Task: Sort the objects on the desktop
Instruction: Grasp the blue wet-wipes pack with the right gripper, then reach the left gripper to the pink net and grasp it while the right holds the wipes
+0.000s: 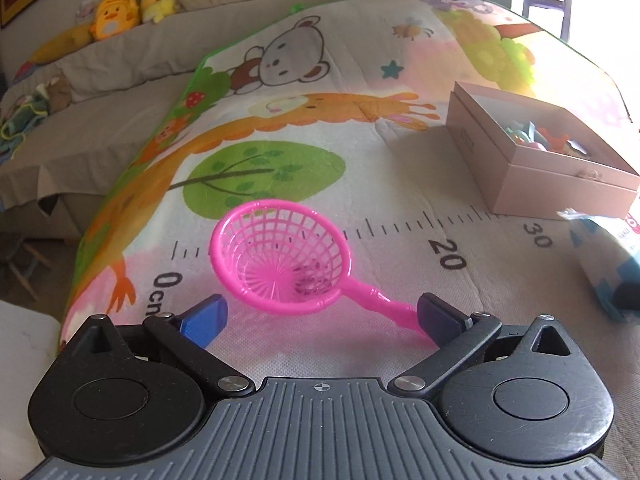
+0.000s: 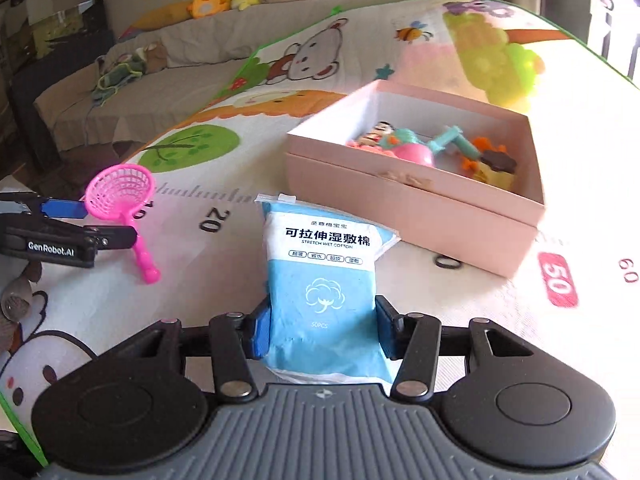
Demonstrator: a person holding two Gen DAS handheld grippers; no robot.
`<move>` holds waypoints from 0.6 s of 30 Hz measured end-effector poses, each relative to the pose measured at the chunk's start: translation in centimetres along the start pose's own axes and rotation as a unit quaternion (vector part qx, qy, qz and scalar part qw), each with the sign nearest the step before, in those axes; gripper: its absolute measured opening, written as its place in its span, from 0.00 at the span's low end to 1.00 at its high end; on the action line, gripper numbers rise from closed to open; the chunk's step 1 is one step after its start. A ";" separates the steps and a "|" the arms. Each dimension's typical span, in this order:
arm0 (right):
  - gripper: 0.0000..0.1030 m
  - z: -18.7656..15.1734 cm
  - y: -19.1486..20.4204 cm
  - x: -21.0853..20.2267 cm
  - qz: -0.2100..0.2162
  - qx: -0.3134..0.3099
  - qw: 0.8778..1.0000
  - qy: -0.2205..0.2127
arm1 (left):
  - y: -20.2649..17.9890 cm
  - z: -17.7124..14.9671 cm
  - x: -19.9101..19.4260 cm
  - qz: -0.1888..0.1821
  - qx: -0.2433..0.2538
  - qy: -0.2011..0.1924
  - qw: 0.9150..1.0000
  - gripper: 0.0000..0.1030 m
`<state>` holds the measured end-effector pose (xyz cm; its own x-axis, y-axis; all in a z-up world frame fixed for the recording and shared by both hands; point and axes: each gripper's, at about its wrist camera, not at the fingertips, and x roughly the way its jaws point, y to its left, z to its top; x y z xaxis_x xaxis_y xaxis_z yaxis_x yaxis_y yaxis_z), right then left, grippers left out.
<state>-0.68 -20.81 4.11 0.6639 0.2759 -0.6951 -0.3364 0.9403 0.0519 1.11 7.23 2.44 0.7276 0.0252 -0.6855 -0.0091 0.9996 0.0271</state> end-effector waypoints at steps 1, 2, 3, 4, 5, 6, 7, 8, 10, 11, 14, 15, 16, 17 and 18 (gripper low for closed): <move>0.50 -0.4 -0.6 -0.5 -0.001 0.010 1.000 0.000 | -0.2 0.3 0.4 0.003 0.002 -0.004 1.000 1.00; 0.50 -0.8 -1.0 -0.9 0.000 0.018 1.000 -0.001 | -0.5 0.5 0.7 0.007 0.007 -0.005 1.000 1.00; 0.52 -1.1 -1.4 -1.4 0.001 0.028 1.000 -0.005 | -0.8 0.7 1.3 0.011 0.014 -0.006 1.000 1.00; 0.59 -1.4 -1.7 -1.8 -0.001 0.036 0.999 -0.011 | -1.2 0.9 1.8 0.010 0.022 -0.005 1.000 1.00; 0.63 -1.6 -1.9 -2.0 -0.003 0.041 0.999 -0.017 | -1.6 1.0 2.2 0.004 0.027 -0.003 1.000 1.00; 0.70 -1.7 -2.1 -2.2 -0.006 0.046 0.999 -0.026 | -2.0 1.1 2.5 -0.004 0.031 0.000 1.000 1.00; 0.72 -1.7 -2.2 -2.3 -0.010 0.049 0.998 -0.032 | -2.5 1.2 2.8 -0.015 0.036 0.002 0.999 1.00; 0.73 -1.7 -2.2 -2.2 -0.013 0.050 0.998 -0.036 | -2.9 1.2 2.9 -0.021 0.041 0.002 0.999 1.00; 0.76 -1.6 -2.1 -2.0 -0.016 0.050 0.998 -0.040 | -4.3 1.0 3.0 -0.036 0.064 -0.004 0.997 1.00; 0.77 -1.5 -2.1 -1.8 -0.018 0.049 0.998 -0.041 | -5.0 0.9 2.8 -0.044 0.078 -0.007 0.996 1.00; 0.79 -1.5 -1.7 -1.0 -0.025 0.047 0.998 -0.043 | -6.6 0.4 2.1 -0.094 0.116 -0.010 0.989 1.00; 0.79 -1.5 -1.6 -0.9 -0.025 0.048 0.998 -0.043 | -7.2 0.1 1.8 -0.115 0.125 -0.009 0.985 1.00; 0.81 -1.6 -1.5 -0.7 -0.024 0.049 0.998 -0.042 | -7.7 -0.2 1.6 -0.125 0.132 -0.009 0.983 1.00; 0.81 -1.7 -1.5 -0.6 -0.025 0.049 0.998 -0.042 | -8.0 -0.4 1.4 -0.126 0.135 -0.008 0.983 1.00; 0.82 -1.9 -1.4 -0.5 -0.026 0.049 0.998 -0.042 | -8.2 -0.6 1.4 -0.123 0.135 -0.006 0.983 1.00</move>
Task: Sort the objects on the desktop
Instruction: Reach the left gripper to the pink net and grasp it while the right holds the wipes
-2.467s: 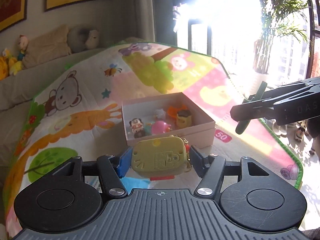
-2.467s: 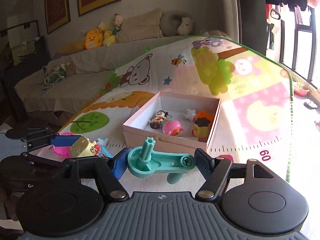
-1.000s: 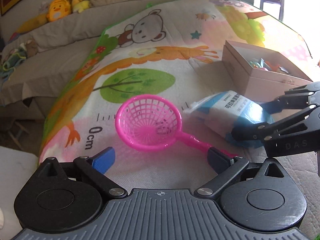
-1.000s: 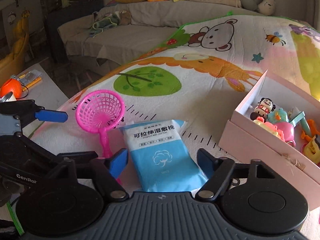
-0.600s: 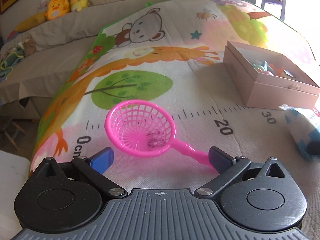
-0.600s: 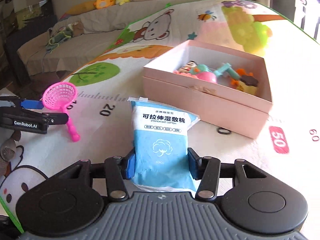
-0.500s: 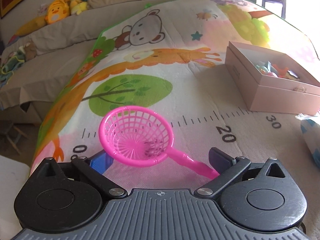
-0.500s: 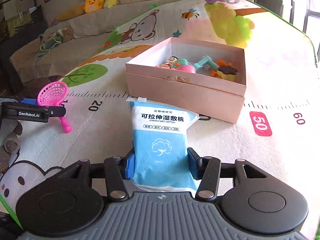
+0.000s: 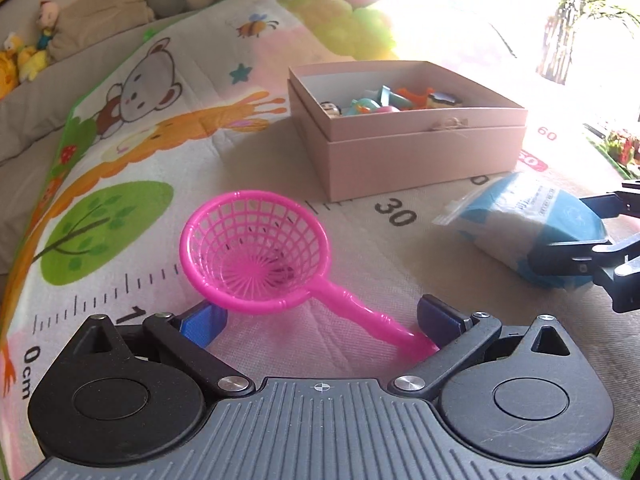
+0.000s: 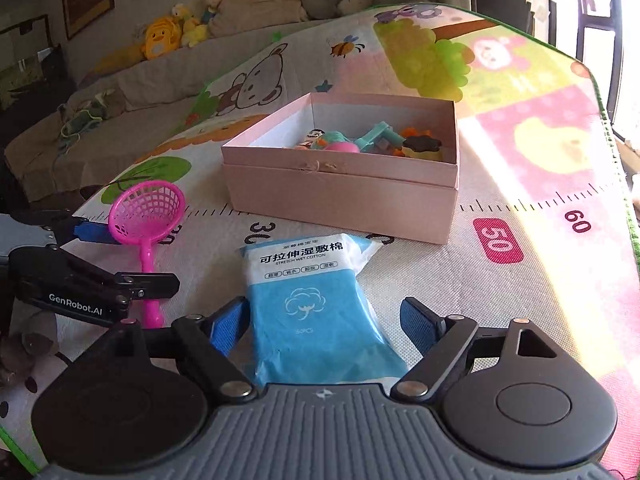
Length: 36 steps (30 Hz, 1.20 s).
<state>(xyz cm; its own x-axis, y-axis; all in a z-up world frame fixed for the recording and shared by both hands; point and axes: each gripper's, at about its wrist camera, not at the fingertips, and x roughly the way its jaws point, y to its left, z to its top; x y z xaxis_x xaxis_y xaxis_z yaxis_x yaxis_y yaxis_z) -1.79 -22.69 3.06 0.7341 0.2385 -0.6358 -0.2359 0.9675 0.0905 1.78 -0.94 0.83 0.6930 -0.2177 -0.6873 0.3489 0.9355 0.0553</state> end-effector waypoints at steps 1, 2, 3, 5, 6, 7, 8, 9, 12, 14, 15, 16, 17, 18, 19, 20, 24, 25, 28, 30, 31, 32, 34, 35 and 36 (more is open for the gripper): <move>0.84 -0.1 0.0 0.1 -0.002 0.000 1.000 0.000 | -0.2 -0.1 0.0 0.005 -0.004 0.003 1.000 1.00; 0.84 -0.2 -0.1 0.2 -0.003 0.000 1.000 0.000 | -0.1 -0.1 0.0 0.011 -0.010 0.004 1.000 1.00; 0.85 -0.4 -0.1 0.3 -0.006 0.003 1.000 0.002 | -0.1 -0.1 -0.1 0.019 -0.014 0.005 1.000 1.00; 0.85 -0.6 -0.3 0.5 -0.009 0.009 1.000 0.005 | 0.1 -0.1 -0.4 0.050 -0.015 0.003 0.999 1.00; 0.86 -0.7 -0.5 0.7 -0.009 0.014 1.000 0.008 | 0.3 -0.2 -0.6 0.064 -0.014 0.002 0.998 1.00; 0.88 -0.7 -0.6 0.7 -0.009 0.019 1.000 0.006 | 0.5 -0.3 -0.8 0.082 -0.013 0.001 0.997 1.00; 0.90 -0.6 -0.7 0.7 -0.009 0.022 1.000 0.005 | 0.9 -0.4 -1.1 0.092 -0.015 0.001 0.996 1.00; 0.95 -0.6 -0.7 0.7 -0.011 0.026 1.000 0.003 | 1.1 -0.6 -1.3 0.098 -0.018 0.002 0.995 1.00; 0.97 -0.7 -0.9 0.8 -0.009 0.033 0.999 0.005 | 2.1 -1.2 -2.0 0.117 -0.031 0.010 0.993 1.00; 0.99 -0.7 -0.9 0.8 -0.009 0.034 0.999 0.007 | 2.7 -1.5 -2.5 0.130 -0.039 0.012 0.991 1.00; 1.00 -0.6 -0.9 0.9 -0.009 0.034 0.999 0.009 | 2.8 -1.6 -2.7 0.134 -0.041 0.013 0.990 1.00; 1.00 -0.6 -0.8 1.0 -0.010 0.032 0.999 0.012 | 3.1 -1.8 -3.0 0.137 -0.043 0.011 0.990 1.00; 1.00 -0.6 -0.7 1.0 -0.012 0.029 0.999 0.013 | 3.3 -1.9 -3.1 0.134 -0.046 0.010 0.990 1.00; 1.00 -0.6 -0.6 1.1 -0.013 0.026 0.999 0.015 | 3.4 -2.1 -3.2 0.129 -0.050 0.011 0.990 1.00; 1.00 -0.6 -0.5 1.1 -0.015 0.023 1.000 0.016 | 3.6 -2.2 -3.2 0.121 -0.055 0.011 0.991 1.00; 1.00 -0.6 -0.4 1.1 -0.016 0.020 1.000 0.017 | 3.6 -2.4 -3.1 0.117 -0.059 0.012 0.991 1.00; 1.00 -0.6 -0.2 1.3 -0.023 0.012 0.999 0.021 | 3.8 -2.5 -3.1 0.112 -0.067 0.009 0.991 1.00; 1.00 -0.6 -0.1 1.3 -0.026 0.009 0.999 0.023 | 3.7 -2.5 -3.1 0.110 -0.068 0.008 0.992 1.00; 1.00 -0.7 0.4 1.6 -0.037 -0.005 0.999 0.028 | 3.5 -2.7 -3.1 0.093 -0.071 0.009 0.993 1.00; 1.00 -0.7 0.7 1.8 -0.044 -0.014 0.998 0.031 | 3.2 -2.7 -3.1 0.074 -0.076 0.012 0.994 1.00; 1.00 -0.7 0.8 1.8 -0.046 -0.016 0.998 0.032 | 2.9 -2.8 -3.0 0.062 -0.077 0.013 0.995 1.00; 1.00 -0.7 0.7 1.8 -0.045 -0.016 0.998 0.032 | 2.5 -2.8 -3.0 0.061 -0.075 0.012 0.995 1.00; 1.00 -0.7 0.7 1.8 -0.045 -0.015 0.998 0.031 | 2.0 -2.8 -3.0 0.069 -0.070 0.007 0.995 1.00; 1.00 -0.8 0.7 1.8 -0.045 -0.015 0.998 0.031 | 1.9 -2.7 -3.0 0.069 -0.072 0.007 0.995 1.00; 1.00 -0.8 0.7 1.8 -0.045 -0.015 0.998 0.031 | 2.0 -2.7 -3.0 0.069 -0.074 0.008 0.995 1.00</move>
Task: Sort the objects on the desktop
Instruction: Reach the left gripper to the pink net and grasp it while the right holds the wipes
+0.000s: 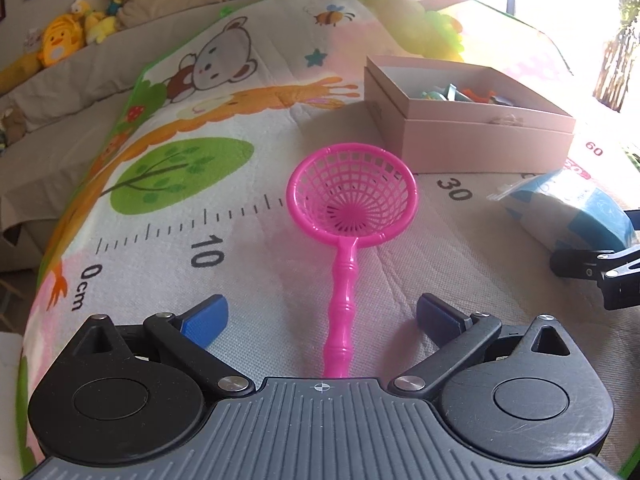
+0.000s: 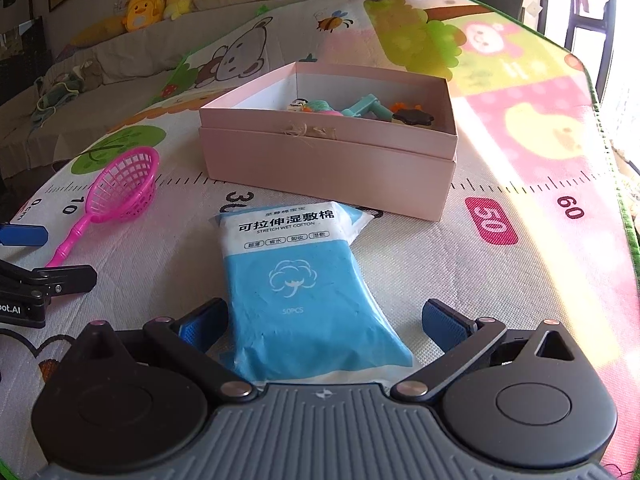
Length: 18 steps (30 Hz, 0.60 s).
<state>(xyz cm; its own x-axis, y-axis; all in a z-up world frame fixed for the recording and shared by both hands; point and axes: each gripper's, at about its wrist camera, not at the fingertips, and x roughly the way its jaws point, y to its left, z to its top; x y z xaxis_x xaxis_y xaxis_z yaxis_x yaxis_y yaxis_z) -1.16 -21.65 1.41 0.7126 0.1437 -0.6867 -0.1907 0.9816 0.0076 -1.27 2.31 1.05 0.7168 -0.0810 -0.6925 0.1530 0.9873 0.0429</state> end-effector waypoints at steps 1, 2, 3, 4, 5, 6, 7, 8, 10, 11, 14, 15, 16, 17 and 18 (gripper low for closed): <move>1.00 0.0 0.0 0.0 0.001 0.001 1.000 0.000 | 0.1 0.0 0.0 0.000 -0.003 0.001 1.000 1.00; 1.00 0.0 0.0 0.0 0.001 0.001 1.000 0.000 | 0.2 -0.1 -0.1 0.004 -0.003 0.002 1.000 1.00; 1.00 0.0 0.0 0.0 0.001 0.000 1.000 0.000 | 0.3 -0.2 -0.2 0.008 -0.003 0.003 1.000 1.00; 1.00 0.0 0.0 0.0 0.001 0.000 1.000 0.000 | 0.6 -0.3 -0.4 0.010 -0.005 0.002 1.000 1.00; 1.00 0.0 0.0 0.0 0.001 0.000 1.000 0.000 | 0.8 -0.4 -0.6 0.012 -0.008 0.003 1.000 1.00; 1.00 0.0 0.0 0.0 0.001 0.000 1.000 0.000 | 1.0 -0.5 -0.8 0.016 -0.009 0.004 1.000 1.00; 1.00 0.0 0.0 0.0 0.000 0.000 1.000 0.000 | 1.3 -0.7 -1.1 0.022 -0.008 0.003 1.000 1.00; 1.00 0.0 0.0 0.0 0.000 0.000 1.000 0.000 | 1.4 -0.9 -1.3 0.027 -0.006 0.002 1.000 1.00; 1.00 0.1 0.0 0.1 -0.001 -0.001 1.000 0.001 | 2.0 -1.3 -1.9 0.030 -0.001 0.001 1.000 1.00; 1.00 0.1 0.1 0.1 -0.001 -0.001 1.000 0.001 | 2.3 -1.5 -2.1 0.026 0.002 0.003 1.000 1.00; 1.00 0.0 0.0 0.1 0.000 0.000 1.000 0.001 | 2.8 -1.7 -2.6 0.000 0.011 0.011 1.000 1.00; 1.00 0.0 0.0 0.1 0.001 0.000 1.000 0.001 | 2.8 -1.6 -2.7 -0.009 0.011 0.013 1.000 1.00; 1.00 0.0 0.0 0.1 0.001 0.000 1.000 0.001 | 2.7 -1.2 -2.8 -0.022 0.007 0.011 1.000 1.00; 1.00 0.0 0.0 0.1 0.001 0.000 1.000 0.001 | 2.4 -0.7 -2.7 -0.029 0.003 0.008 1.000 1.00; 1.00 0.0 0.0 0.1 0.000 0.000 1.000 0.001 | 2.1 -0.1 -2.6 -0.034 0.000 0.005 0.999 1.00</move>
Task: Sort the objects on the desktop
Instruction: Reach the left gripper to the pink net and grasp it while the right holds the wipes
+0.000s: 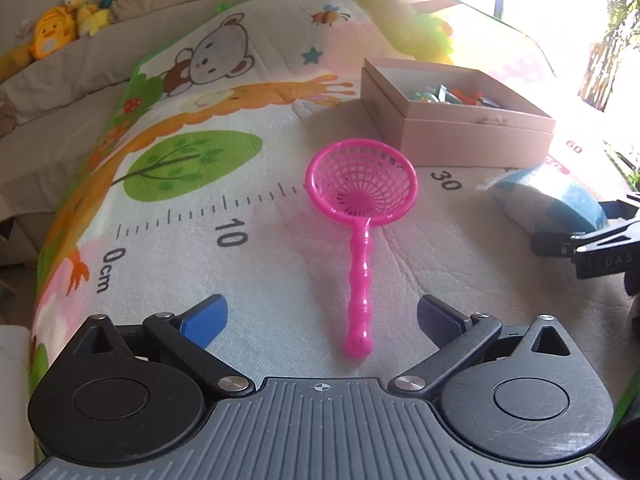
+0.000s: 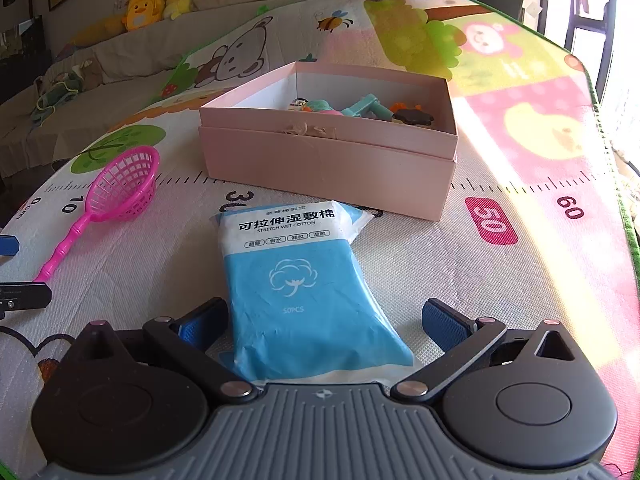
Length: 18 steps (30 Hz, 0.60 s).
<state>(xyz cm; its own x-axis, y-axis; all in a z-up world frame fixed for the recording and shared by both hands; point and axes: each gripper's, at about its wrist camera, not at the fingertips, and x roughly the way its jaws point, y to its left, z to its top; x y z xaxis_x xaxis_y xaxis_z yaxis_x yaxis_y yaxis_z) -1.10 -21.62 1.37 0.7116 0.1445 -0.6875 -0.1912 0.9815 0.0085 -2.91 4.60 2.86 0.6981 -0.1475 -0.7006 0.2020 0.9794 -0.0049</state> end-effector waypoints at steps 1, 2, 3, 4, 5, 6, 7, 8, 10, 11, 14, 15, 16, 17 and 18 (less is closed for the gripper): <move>1.00 0.0 0.0 0.0 0.000 0.000 1.000 0.000 | -0.6 0.8 0.3 -0.002 -0.002 -0.006 1.000 1.00; 1.00 0.0 0.0 0.0 0.000 0.000 1.000 0.000 | -1.2 1.5 0.8 0.001 -0.001 -0.010 1.000 1.00; 1.00 0.0 0.0 0.0 0.000 0.000 1.000 0.000 | -1.7 2.2 1.3 0.005 0.003 -0.014 1.000 1.00; 1.00 0.0 0.0 0.0 0.000 0.000 1.000 0.000 | -2.4 2.9 2.1 0.011 0.007 -0.018 1.000 1.00; 1.00 0.0 0.0 0.0 0.000 0.000 1.000 0.000 | -2.8 3.4 2.7 0.016 0.009 -0.018 1.000 1.00; 1.00 0.0 0.0 0.0 0.000 0.000 1.000 0.000 | -3.2 4.1 3.7 0.023 0.008 -0.014 1.000 1.00; 1.00 0.0 0.0 0.0 0.000 0.000 1.000 0.000 | -3.5 4.7 4.6 0.028 0.005 -0.008 1.000 1.00; 1.00 0.0 0.0 0.0 0.001 0.000 1.000 0.000 | -3.7 5.1 5.2 0.031 0.002 -0.005 1.000 1.00; 1.00 0.0 -0.1 0.0 0.001 0.001 1.000 -0.001 | -3.9 5.8 6.6 0.037 0.000 0.003 0.999 1.00; 1.00 0.0 -0.1 0.0 0.001 0.001 1.000 -0.001 | -4.1 5.9 7.0 0.040 0.001 0.005 0.999 1.00; 1.00 0.0 -0.1 0.0 0.001 0.001 1.000 -0.001 | -4.3 6.0 7.8 0.038 0.003 0.011 0.999 0.99; 1.00 0.0 -0.1 0.0 0.001 0.000 1.000 -0.001 | -4.3 6.0 7.9 0.036 0.002 0.012 0.999 0.92; 1.00 0.0 -0.1 0.0 0.001 0.000 1.000 -0.001 | -4.3 5.9 7.9 0.038 0.001 0.013 0.999 0.87; 1.00 0.0 -0.1 -0.1 0.002 0.000 1.000 -0.002 | -4.2 5.8 7.8 0.039 -0.002 0.012 0.999 0.84; 1.00 0.0 -0.2 -0.2 0.005 0.001 1.000 -0.004 | -4.0 5.7 7.6 0.035 -0.005 0.012 0.999 0.84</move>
<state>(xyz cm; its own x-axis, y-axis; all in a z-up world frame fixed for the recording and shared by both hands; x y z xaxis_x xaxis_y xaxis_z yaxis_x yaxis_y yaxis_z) -1.22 -21.84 1.52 0.7146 0.1544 -0.6823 -0.1970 0.9803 0.0155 5.54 -1.28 1.61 0.6933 -0.0744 -0.7168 0.1455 0.9886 0.0380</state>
